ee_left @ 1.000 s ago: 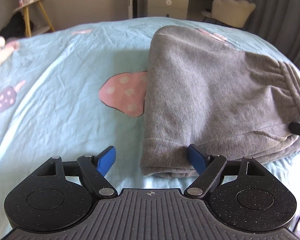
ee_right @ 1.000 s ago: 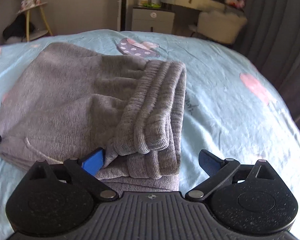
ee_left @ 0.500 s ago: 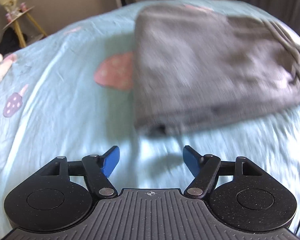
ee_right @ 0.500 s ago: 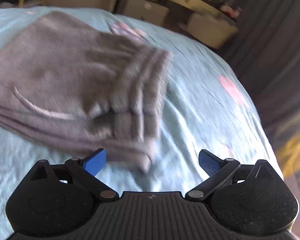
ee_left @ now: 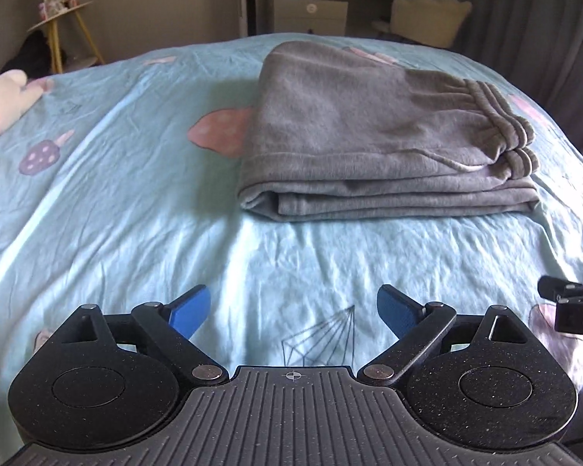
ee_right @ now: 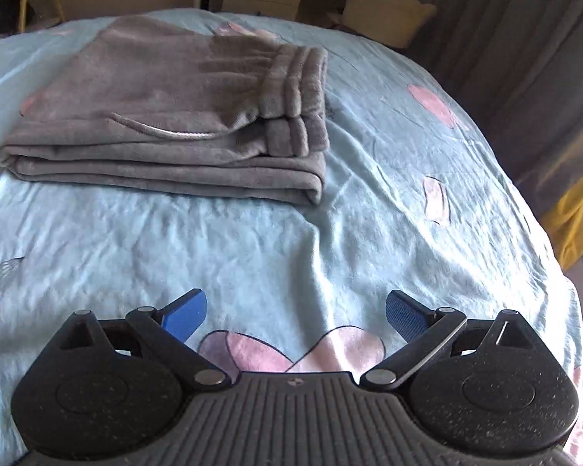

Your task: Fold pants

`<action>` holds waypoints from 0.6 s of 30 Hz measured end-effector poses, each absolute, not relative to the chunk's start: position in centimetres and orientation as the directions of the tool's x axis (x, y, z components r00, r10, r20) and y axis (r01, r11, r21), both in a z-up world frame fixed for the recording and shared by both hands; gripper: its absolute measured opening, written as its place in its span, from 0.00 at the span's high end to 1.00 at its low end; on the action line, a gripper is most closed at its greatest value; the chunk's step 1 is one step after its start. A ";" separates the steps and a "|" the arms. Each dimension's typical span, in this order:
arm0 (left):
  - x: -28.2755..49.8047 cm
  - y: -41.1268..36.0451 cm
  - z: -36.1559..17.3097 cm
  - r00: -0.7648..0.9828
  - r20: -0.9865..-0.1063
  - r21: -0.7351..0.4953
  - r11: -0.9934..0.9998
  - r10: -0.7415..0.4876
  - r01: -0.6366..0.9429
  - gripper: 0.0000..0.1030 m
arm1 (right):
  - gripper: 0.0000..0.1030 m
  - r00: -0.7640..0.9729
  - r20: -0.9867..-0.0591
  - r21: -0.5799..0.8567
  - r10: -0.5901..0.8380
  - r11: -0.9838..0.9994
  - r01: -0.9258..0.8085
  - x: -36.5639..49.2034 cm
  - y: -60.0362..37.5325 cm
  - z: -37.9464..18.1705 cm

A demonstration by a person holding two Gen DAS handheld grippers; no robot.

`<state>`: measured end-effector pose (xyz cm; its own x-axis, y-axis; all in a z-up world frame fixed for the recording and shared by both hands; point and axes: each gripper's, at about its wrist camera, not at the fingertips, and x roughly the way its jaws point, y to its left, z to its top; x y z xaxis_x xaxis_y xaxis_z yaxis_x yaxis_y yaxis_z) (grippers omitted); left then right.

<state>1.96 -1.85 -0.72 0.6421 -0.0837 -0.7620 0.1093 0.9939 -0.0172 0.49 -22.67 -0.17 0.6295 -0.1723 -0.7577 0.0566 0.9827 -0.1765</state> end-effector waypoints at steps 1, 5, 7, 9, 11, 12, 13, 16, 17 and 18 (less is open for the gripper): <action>1.6 -1.9 -0.6 0.643 -0.761 -0.014 0.994 -0.084 0.112 0.07 | 0.04 0.657 -0.737 -0.159 -0.160 0.985 0.061 0.0 -22.8 0.3; 0.5 -2.2 -0.1 0.662 -0.744 -0.001 0.991 -0.090 0.133 0.06 | 0.04 0.725 -0.686 -0.051 -0.064 0.998 0.039 -1.7 -23.0 1.3; 0.2 -2.3 0.4 0.667 -0.738 0.008 0.988 -0.099 0.154 0.06 | 0.04 0.734 -0.679 -0.028 -0.029 1.000 0.014 -1.9 -22.7 1.6; 0.0 -2.4 1.0 0.679 -0.725 0.004 0.985 -0.114 0.170 0.06 | 0.04 0.753 -0.657 -0.038 -0.025 0.999 0.000 -2.1 -22.1 1.7; 0.0 -2.3 1.6 0.685 -0.716 -0.007 0.983 -0.133 0.183 0.04 | 0.04 0.766 -0.642 -0.038 -0.017 0.999 -0.011 -2.3 -21.7 1.9; 0.1 -2.3 1.7 0.684 -0.716 -0.012 0.982 -0.140 0.189 0.03 | 0.04 0.766 -0.642 -0.041 -0.018 0.999 -0.010 -2.0 -21.5 1.9; 0.2 -2.2 1.8 0.687 -0.713 -0.013 0.981 -0.144 0.192 0.02 | 0.04 0.764 -0.645 -0.043 -0.018 0.999 -0.014 -1.8 -21.4 1.9; 0.5 -1.9 1.7 0.706 -0.695 -0.007 0.983 -0.138 0.186 0.02 | 0.04 0.760 -0.649 -0.040 -0.019 0.999 -0.009 -1.3 -20.9 1.5; 0.6 -1.8 1.6 0.716 -0.685 -0.007 0.984 -0.136 0.180 0.02 | 0.04 0.769 -0.639 -0.037 -0.021 0.999 -0.004 -1.1 -20.8 1.4; 0.7 -1.6 1.3 0.727 -0.673 -0.011 0.986 -0.131 0.168 0.02 | 0.04 0.780 -0.626 -0.036 -0.023 0.999 0.001 -1.0 -20.7 1.3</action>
